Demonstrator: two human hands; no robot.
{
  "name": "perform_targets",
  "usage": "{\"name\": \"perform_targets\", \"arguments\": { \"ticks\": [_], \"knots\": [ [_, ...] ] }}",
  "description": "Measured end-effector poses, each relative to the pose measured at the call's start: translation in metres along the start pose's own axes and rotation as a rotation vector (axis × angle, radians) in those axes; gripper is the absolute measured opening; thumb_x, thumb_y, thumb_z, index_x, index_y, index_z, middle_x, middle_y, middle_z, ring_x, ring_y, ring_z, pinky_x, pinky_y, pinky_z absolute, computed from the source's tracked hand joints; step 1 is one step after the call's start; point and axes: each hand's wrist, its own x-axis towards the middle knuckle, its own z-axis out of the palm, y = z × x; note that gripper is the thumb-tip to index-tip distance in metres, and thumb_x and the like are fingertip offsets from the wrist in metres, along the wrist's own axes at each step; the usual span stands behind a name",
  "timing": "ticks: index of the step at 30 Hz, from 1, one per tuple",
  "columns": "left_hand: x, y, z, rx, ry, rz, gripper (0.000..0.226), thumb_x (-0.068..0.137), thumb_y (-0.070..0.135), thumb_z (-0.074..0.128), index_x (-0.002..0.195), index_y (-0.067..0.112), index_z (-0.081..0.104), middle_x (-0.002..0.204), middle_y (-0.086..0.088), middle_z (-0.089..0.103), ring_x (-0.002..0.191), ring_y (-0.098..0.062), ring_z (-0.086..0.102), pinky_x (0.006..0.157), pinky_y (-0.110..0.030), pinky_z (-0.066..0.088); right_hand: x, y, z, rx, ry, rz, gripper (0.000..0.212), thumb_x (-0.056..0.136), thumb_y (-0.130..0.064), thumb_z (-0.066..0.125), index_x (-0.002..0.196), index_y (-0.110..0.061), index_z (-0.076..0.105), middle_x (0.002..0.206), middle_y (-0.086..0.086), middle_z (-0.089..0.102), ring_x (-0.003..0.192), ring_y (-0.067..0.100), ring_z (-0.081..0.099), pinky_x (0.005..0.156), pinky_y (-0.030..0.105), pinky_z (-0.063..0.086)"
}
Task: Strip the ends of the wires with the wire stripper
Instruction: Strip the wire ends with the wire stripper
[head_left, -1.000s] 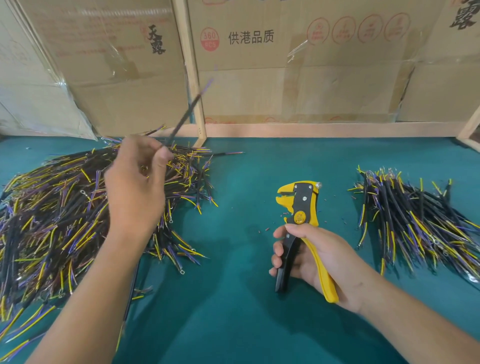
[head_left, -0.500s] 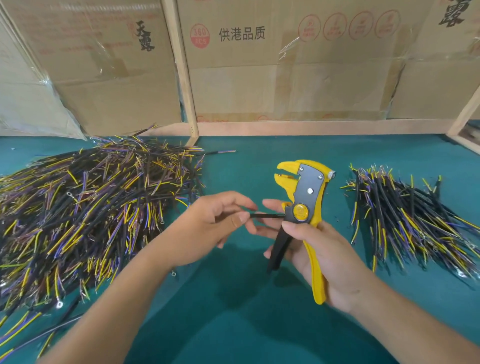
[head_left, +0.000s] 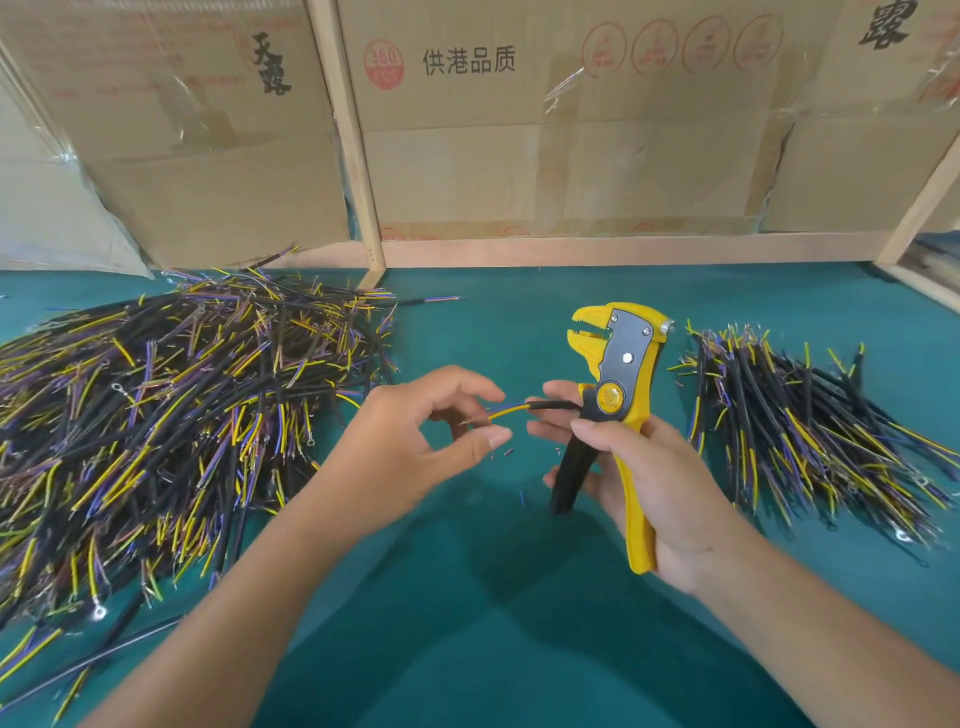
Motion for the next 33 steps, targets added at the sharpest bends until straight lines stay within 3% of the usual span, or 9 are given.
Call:
{"name": "perform_targets", "arguments": {
  "ticks": [3, 9, 13, 18, 20, 23, 28, 33],
  "knots": [
    [0.0, 0.003, 0.002, -0.013, 0.072, 0.027, 0.014, 0.085, 0.026, 0.073, 0.099, 0.027, 0.069, 0.084, 0.013, 0.068, 0.076, -0.007, 0.063, 0.077, -0.013, 0.045, -0.002, 0.001, 0.002, -0.003, -0.015, 0.0, 0.033, 0.101, 0.0, 0.045, 0.123, -0.011, 0.067, 0.12, 0.007, 0.073, 0.117, 0.023, 0.067, 0.073, 0.042, 0.058],
    [0.0, 0.003, 0.005, -0.101, 0.061, 0.031, 0.016, 0.087, 0.023, 0.075, 0.097, 0.034, 0.071, 0.089, 0.017, 0.072, 0.079, -0.002, 0.065, 0.075, -0.018, 0.05, -0.005, 0.002, 0.004, 0.046, -0.053, 0.006, 0.032, 0.1, -0.001, 0.047, 0.123, -0.01, 0.067, 0.121, 0.012, 0.072, 0.117, 0.026, 0.066, 0.068, 0.036, 0.058],
    [0.001, 0.002, 0.007, -0.231, 0.075, -0.001, 0.015, 0.086, 0.023, 0.075, 0.097, 0.034, 0.073, 0.09, 0.009, 0.075, 0.08, -0.008, 0.068, 0.077, -0.021, 0.054, -0.005, 0.001, 0.006, 0.129, -0.112, 0.08, 0.038, 0.089, -0.016, 0.056, 0.126, -0.007, 0.063, 0.121, 0.014, 0.072, 0.113, 0.028, 0.068, 0.074, 0.042, 0.059],
    [0.003, 0.006, 0.013, -0.399, 0.167, -0.043, 0.002, 0.086, 0.024, 0.071, 0.087, 0.023, 0.072, 0.08, 0.007, 0.072, 0.071, -0.008, 0.065, 0.069, -0.02, 0.052, -0.008, -0.001, 0.008, 0.284, -0.295, 0.286, 0.047, 0.088, -0.023, 0.062, 0.133, -0.008, 0.061, 0.131, 0.017, 0.066, 0.1, 0.033, 0.072, 0.074, 0.043, 0.059],
    [0.004, 0.007, 0.015, -0.457, 0.227, -0.074, 0.007, 0.089, 0.021, 0.068, 0.082, 0.018, 0.068, 0.077, 0.003, 0.069, 0.068, -0.014, 0.063, 0.062, -0.024, 0.051, -0.01, -0.003, 0.007, 0.333, -0.442, 0.386, 0.048, 0.089, -0.028, 0.063, 0.134, -0.011, 0.063, 0.135, 0.018, 0.063, 0.097, 0.034, 0.072, 0.075, 0.044, 0.057],
    [0.005, 0.007, 0.015, -0.626, 0.322, -0.216, 0.016, 0.089, 0.023, 0.067, 0.084, 0.009, 0.063, 0.076, -0.005, 0.069, 0.062, -0.019, 0.064, 0.053, -0.025, 0.05, -0.012, -0.01, 0.002, 0.381, -0.592, 0.424, 0.049, 0.099, -0.031, 0.055, 0.144, -0.01, 0.053, 0.135, 0.024, 0.061, 0.1, 0.035, 0.07, 0.082, 0.046, 0.054],
    [0.011, 0.001, 0.003, -0.751, 0.506, -0.349, 0.013, 0.095, 0.016, 0.059, 0.083, 0.01, 0.057, 0.077, -0.005, 0.068, 0.056, -0.012, 0.059, 0.054, -0.02, 0.05, -0.008, -0.018, -0.004, 0.347, -0.427, 0.419, 0.048, 0.095, -0.03, 0.054, 0.131, 0.001, 0.062, 0.103, 0.021, 0.072, 0.089, 0.034, 0.071, 0.072, 0.045, 0.056],
    [0.012, -0.004, -0.011, -0.778, 0.586, -0.337, 0.017, 0.1, 0.013, 0.055, 0.083, 0.01, 0.059, 0.077, -0.004, 0.066, 0.057, -0.011, 0.057, 0.057, -0.02, 0.051, -0.006, -0.016, -0.004, 0.28, -0.366, 0.444, 0.049, 0.092, -0.031, 0.059, 0.129, 0.001, 0.064, 0.095, 0.016, 0.07, 0.088, 0.034, 0.069, 0.073, 0.046, 0.055]
  ]
}}
